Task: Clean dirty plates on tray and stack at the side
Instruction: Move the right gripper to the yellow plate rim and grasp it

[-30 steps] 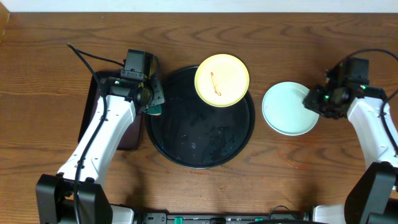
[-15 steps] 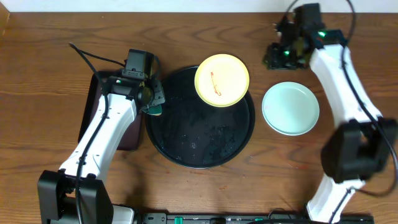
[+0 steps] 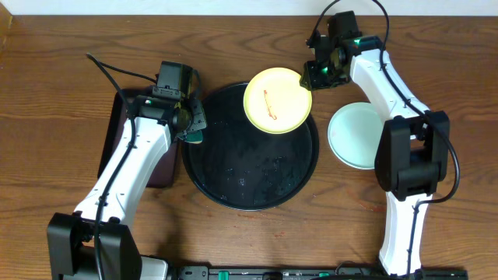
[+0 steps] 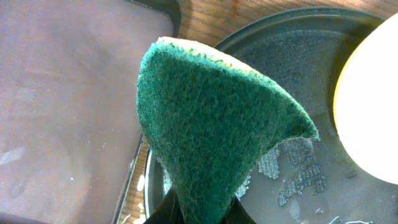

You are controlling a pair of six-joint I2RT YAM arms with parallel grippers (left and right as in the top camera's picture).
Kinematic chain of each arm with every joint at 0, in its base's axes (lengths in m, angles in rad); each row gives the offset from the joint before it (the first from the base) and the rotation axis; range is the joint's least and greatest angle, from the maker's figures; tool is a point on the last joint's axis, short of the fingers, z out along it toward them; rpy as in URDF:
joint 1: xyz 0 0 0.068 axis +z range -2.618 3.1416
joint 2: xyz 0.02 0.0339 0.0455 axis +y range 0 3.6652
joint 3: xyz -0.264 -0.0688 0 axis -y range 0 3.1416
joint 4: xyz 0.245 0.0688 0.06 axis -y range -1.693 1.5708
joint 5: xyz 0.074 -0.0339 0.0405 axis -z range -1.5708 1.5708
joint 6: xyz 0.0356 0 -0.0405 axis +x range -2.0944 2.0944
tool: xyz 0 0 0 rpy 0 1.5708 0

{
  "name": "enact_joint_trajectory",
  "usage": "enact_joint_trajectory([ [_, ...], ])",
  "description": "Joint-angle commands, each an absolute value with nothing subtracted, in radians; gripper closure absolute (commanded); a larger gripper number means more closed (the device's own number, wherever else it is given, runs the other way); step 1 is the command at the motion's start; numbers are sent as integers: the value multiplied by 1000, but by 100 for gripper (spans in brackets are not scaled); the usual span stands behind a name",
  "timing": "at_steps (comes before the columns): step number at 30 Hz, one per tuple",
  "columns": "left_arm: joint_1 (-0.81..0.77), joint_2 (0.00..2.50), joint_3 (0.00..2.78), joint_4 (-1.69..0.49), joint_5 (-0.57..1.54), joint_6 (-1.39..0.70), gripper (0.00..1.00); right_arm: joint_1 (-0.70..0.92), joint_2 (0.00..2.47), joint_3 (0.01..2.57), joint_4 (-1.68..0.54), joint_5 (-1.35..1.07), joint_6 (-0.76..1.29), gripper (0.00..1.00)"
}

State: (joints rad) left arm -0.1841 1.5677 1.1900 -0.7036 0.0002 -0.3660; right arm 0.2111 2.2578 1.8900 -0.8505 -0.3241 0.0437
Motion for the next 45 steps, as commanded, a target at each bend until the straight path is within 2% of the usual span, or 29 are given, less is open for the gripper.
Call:
enact_joint_trajectory([
  [1,-181,1575,1201,-702,-8,-361,92,217,2283,1913,-849,-337,28,74],
  [14,-181,1575,1201,-702,-8,-361,93,229,2297,1901,-860,-263,28,73],
  [19,-181,1575,1201,-702,-8,-361,92,232,2297,1897,-857,-259,28,79],
  [26,-181,1575,1201,-702,-8,-361,92,232,2297,1857,-820,-258,28,80],
  [32,-181,1575,1201,-702,-8,-361,92,232,2297,1837,-815,-259,28,86],
  [36,-181,1575,1201,-702,-8,-361,92,232,2297,1837,-815,-271,28,99],
  [45,-181,1575,1201,-702,-8,-361,92,249,2282,1877,-913,-305,29,99],
])
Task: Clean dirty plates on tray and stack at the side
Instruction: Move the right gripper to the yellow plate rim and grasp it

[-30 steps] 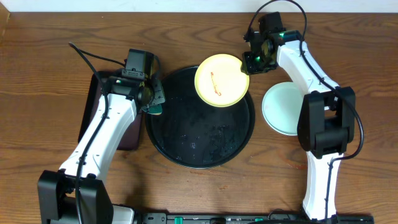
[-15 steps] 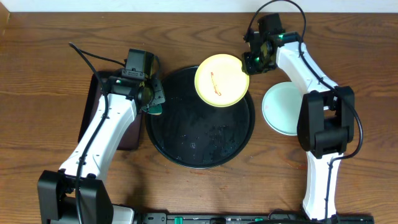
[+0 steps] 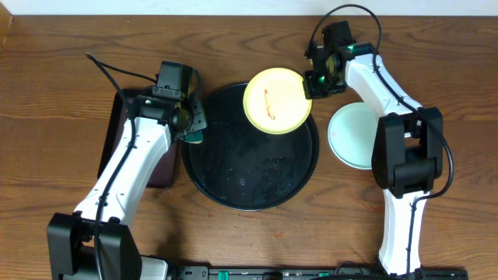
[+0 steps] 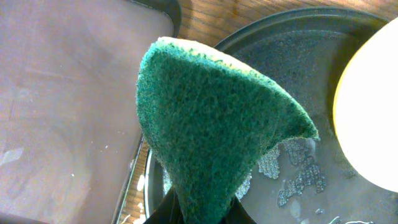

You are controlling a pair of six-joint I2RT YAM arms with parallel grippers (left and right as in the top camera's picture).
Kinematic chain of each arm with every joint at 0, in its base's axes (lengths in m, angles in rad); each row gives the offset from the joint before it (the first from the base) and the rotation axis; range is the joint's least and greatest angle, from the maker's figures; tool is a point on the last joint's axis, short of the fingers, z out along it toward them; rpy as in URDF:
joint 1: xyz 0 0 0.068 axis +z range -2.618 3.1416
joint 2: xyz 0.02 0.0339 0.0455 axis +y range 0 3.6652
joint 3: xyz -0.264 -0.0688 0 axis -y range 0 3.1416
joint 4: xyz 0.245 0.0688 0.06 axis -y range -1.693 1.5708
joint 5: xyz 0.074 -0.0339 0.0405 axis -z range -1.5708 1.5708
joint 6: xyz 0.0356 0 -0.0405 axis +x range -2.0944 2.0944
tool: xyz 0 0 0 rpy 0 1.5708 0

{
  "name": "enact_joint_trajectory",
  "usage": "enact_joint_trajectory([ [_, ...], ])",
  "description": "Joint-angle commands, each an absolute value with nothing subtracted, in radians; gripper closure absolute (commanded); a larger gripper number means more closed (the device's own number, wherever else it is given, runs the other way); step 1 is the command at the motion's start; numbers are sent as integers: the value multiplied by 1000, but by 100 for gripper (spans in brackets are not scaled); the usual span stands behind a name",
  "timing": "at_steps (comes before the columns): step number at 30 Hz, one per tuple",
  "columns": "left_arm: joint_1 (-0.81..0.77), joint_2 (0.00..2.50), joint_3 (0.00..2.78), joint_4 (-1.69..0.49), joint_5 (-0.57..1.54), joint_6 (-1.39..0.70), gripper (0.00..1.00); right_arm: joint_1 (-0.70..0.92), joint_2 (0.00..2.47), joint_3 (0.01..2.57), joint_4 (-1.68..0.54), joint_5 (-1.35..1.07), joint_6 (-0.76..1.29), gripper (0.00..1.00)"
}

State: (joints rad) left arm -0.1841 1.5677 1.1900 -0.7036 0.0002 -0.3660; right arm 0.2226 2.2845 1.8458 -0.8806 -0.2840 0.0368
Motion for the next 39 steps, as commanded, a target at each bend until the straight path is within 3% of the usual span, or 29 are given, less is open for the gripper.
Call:
enact_joint_trajectory([
  [1,-181,1575,1201,-702,-8,-361,92,257,2278,1882,-931,-305,29,99],
  [9,-181,1575,1201,-702,-8,-361,93,321,2237,1884,-1052,-308,205,99],
  [22,-181,1575,1201,-702,-8,-360,92,414,2243,1850,-1071,-241,285,99],
  [29,-181,1575,1201,-702,-8,-361,92,434,2244,1849,-1097,-236,284,82],
  [39,-181,1575,1201,-702,-8,-361,93,434,2244,1842,-1056,-161,231,85],
])
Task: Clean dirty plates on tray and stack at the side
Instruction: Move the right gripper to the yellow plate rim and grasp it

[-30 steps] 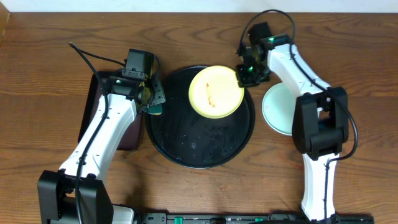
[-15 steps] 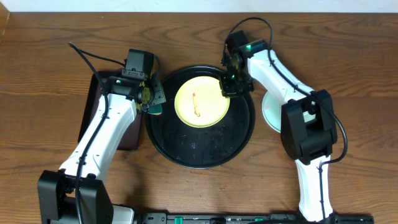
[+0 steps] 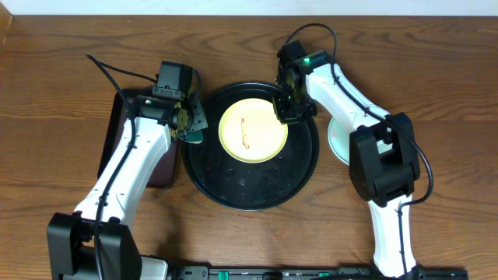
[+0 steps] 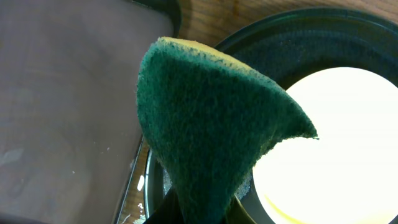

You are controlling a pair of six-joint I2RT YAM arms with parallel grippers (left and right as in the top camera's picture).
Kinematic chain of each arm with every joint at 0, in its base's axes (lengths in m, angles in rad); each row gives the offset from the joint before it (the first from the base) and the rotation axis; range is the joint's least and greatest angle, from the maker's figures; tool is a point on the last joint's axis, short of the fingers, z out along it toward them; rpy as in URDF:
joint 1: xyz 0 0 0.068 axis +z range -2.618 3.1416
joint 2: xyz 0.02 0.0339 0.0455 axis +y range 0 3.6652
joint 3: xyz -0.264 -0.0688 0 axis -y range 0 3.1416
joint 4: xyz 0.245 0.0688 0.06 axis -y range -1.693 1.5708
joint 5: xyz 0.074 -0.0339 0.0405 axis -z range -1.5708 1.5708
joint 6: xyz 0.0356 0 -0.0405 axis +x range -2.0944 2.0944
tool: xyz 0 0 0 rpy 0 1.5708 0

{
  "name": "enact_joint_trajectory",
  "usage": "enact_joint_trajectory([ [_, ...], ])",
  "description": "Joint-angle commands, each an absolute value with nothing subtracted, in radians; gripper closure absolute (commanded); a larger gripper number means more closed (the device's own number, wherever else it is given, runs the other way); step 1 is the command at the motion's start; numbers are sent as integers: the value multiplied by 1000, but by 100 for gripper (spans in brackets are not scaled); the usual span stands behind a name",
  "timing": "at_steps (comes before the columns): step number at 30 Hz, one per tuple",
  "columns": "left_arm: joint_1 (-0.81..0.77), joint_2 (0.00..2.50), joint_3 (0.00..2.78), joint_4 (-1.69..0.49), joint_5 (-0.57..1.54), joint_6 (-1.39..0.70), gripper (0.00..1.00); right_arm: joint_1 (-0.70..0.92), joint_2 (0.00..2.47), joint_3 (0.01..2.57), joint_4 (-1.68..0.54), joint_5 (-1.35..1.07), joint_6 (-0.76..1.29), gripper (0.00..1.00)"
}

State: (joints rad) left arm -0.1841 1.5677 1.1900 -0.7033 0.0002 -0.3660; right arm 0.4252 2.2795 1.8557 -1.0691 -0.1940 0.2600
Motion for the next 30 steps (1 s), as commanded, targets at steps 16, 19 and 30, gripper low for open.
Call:
enact_joint_trajectory([
  [16,-273,1583,1201,-686,-9,-361,92,442,2244,1734,-961,-219,258,99],
  [19,-281,1595,1200,-689,-9,-361,93,446,2244,1735,-941,-264,257,99],
  [30,-283,1614,1200,-685,-9,-361,92,449,2244,1767,-986,-329,126,99],
])
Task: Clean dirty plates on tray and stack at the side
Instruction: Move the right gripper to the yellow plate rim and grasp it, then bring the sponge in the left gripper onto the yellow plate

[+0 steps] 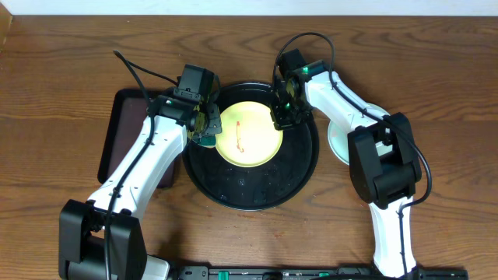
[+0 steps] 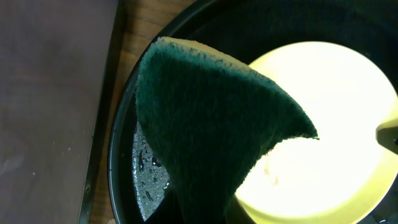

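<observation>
A yellow plate [image 1: 247,134] with a thin red streak lies in the round black tray [image 1: 250,190], in its far half. My left gripper [image 1: 205,129] is shut on a green scouring sponge [image 2: 211,124] at the plate's left edge, over the tray's wet left side. The plate [image 2: 323,130] glares bright in the left wrist view. My right gripper [image 1: 282,117] sits at the plate's right rim; its fingers look closed on the rim. A pale green plate [image 1: 336,136] rests on the table right of the tray, mostly behind the right arm.
A dark rectangular tray [image 1: 123,144] lies left of the round tray, partly under the left arm. Water drops [image 2: 146,177] wet the round tray's floor. Wooden table [image 1: 70,62] lies all round.
My left gripper moved right with the sponge, from above the tray's left rim to the yellow plate's left edge. The right gripper and plate shifted slightly.
At first my right gripper held the yellow plate at the tray's far right rim, and the left gripper waited with the sponge by the tray's left edge. Then the plate lay in the tray's middle. Now the sponge is at the plate.
</observation>
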You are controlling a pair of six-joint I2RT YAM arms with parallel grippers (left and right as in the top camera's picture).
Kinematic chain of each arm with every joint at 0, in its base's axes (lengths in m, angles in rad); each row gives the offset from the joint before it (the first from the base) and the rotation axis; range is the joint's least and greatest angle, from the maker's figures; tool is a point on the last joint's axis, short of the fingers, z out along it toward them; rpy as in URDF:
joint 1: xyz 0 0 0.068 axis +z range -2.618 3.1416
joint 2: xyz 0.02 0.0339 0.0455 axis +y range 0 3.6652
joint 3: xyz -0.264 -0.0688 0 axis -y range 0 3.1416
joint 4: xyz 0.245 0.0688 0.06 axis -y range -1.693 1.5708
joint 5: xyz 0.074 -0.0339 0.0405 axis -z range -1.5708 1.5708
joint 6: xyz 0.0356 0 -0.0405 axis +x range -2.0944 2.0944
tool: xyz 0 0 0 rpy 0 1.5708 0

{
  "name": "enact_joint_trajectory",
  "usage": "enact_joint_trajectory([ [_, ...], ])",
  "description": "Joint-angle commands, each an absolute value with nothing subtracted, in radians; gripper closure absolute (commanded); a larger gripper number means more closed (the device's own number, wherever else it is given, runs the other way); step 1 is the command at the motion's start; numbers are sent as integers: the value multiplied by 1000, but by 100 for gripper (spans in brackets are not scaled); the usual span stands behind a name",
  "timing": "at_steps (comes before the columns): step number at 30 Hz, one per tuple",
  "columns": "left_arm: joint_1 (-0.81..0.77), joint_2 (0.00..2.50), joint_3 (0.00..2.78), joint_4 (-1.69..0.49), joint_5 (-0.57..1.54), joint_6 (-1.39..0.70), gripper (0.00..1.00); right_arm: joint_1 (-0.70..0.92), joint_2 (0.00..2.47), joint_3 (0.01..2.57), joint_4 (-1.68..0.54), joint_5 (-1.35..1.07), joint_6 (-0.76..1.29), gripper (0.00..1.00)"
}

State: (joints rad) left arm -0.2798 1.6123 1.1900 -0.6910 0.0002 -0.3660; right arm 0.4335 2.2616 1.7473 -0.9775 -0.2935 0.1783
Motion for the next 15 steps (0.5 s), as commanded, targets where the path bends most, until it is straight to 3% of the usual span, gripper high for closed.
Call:
enact_joint_trajectory([
  [1,-283,1614,1200,-683,-9,-361,93,449,2244,1767,-991,-331,125,99],
  [3,-283,1614,1200,-683,-8,-361,92,449,2244,1767,-1002,-331,126,77],
  [5,-283,1614,1200,-683,-8,-361,92,449,2244,1767,-1020,-333,126,71],
  [8,-283,1614,1200,-683,-8,-361,93,449,2244,1767,-1052,-334,135,73],
  [11,-283,1614,1200,-679,-8,-360,92,449,2244,1767,-1077,-334,202,85],
  [15,-283,1614,1200,-669,-8,-360,93,456,2244,1765,-1087,-332,322,93],
])
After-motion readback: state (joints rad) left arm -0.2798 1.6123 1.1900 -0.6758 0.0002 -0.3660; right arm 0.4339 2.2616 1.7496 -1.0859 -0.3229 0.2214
